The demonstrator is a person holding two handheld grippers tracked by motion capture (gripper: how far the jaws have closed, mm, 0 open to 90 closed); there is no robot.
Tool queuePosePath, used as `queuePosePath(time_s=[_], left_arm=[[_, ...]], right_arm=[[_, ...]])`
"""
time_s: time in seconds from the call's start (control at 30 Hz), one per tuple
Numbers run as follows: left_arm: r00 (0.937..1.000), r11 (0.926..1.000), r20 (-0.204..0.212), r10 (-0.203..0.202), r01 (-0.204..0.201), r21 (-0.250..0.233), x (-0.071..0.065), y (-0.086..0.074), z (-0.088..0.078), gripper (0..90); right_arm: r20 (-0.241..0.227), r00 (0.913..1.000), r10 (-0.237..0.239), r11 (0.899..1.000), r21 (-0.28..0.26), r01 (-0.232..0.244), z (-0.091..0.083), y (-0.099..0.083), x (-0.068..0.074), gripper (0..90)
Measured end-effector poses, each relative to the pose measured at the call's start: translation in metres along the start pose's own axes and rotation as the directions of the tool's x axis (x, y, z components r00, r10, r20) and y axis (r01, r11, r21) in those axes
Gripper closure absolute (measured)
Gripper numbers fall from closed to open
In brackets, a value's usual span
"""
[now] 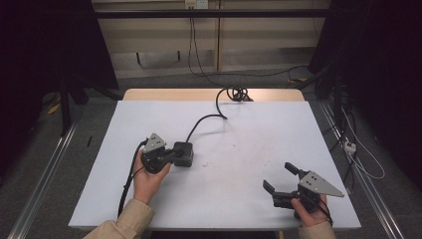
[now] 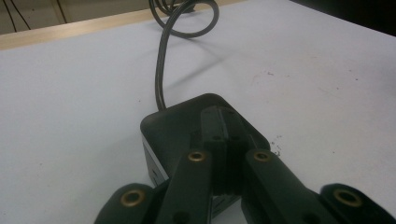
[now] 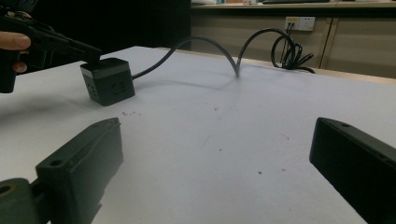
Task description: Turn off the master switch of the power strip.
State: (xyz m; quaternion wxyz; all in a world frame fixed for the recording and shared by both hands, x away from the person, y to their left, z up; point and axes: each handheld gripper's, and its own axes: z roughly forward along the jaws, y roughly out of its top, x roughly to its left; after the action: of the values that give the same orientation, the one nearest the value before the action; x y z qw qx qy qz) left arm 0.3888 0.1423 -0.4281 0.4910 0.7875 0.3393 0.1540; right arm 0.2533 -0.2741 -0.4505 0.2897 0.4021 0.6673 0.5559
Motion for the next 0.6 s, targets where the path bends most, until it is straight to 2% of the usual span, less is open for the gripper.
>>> queuePosePath(time_s=[0.47, 0.6], left_arm=[[1.0000, 0.9999, -0.007, 0.002, -0.002, 0.016, -0.0014, 0.0021, 0.0003, 90.0], [0.9999, 0.9998, 0.001, -0.015, 0.015, 0.012, -0.0002, 0.0016, 0.0003, 90.0]], right_arm=[[-0.001, 1.0000, -0.002, 1.000, -0.002, 0.002, 0.0004, 0.0002, 0.0004, 2.1], [0.000, 1.0000, -0.001, 1.000, -0.002, 0.001, 0.0000, 0.0001, 0.0001, 2.1]])
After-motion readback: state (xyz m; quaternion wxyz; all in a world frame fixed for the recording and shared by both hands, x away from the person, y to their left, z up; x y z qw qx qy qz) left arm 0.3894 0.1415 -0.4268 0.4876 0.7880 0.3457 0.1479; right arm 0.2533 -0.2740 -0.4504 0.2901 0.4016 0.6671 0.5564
